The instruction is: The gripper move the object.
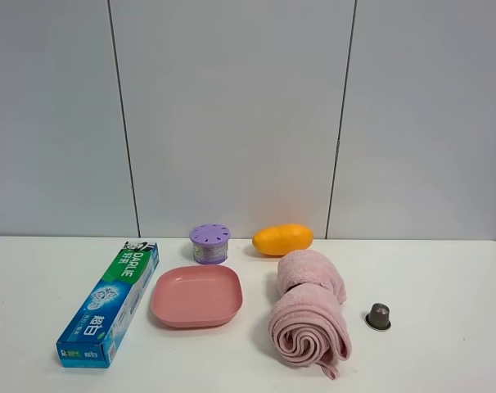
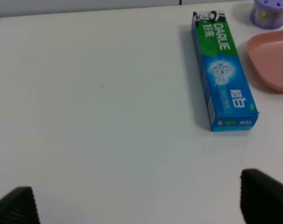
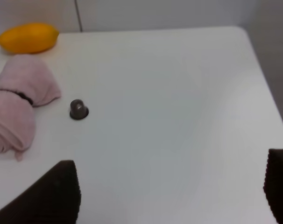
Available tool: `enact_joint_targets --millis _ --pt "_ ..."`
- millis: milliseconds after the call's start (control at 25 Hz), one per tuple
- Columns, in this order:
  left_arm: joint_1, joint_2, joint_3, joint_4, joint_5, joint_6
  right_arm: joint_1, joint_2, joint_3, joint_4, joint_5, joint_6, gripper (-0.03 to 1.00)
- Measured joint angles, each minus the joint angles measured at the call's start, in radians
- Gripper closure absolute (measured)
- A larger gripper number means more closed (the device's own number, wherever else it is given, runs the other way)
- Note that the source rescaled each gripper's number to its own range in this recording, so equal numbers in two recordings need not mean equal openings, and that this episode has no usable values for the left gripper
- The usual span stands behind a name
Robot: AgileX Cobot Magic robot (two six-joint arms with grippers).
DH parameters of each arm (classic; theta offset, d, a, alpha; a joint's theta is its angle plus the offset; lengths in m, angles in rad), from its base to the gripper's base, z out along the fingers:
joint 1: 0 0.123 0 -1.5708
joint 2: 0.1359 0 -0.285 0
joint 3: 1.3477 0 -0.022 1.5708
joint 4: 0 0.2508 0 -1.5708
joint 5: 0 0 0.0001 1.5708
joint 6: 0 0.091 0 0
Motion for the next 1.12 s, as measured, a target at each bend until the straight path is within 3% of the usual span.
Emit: enact_joint_targets --millis 400,640,1120 --pt "0.000 0.000 0.000 0.000 0.000 0.000 -0.018 -0.011 0.111 0.145 -0.048 -0.010 0.00" --pt "0.000 0.000 0.000 0.000 0.000 0.000 -0.020 -0.010 0.184 0.132 -0.113 -0.022 0.00" --pt "0.000 0.000 0.000 0.000 0.000 0.000 -0.022 -0.010 0.185 0.132 -0.122 -0.022 0.00"
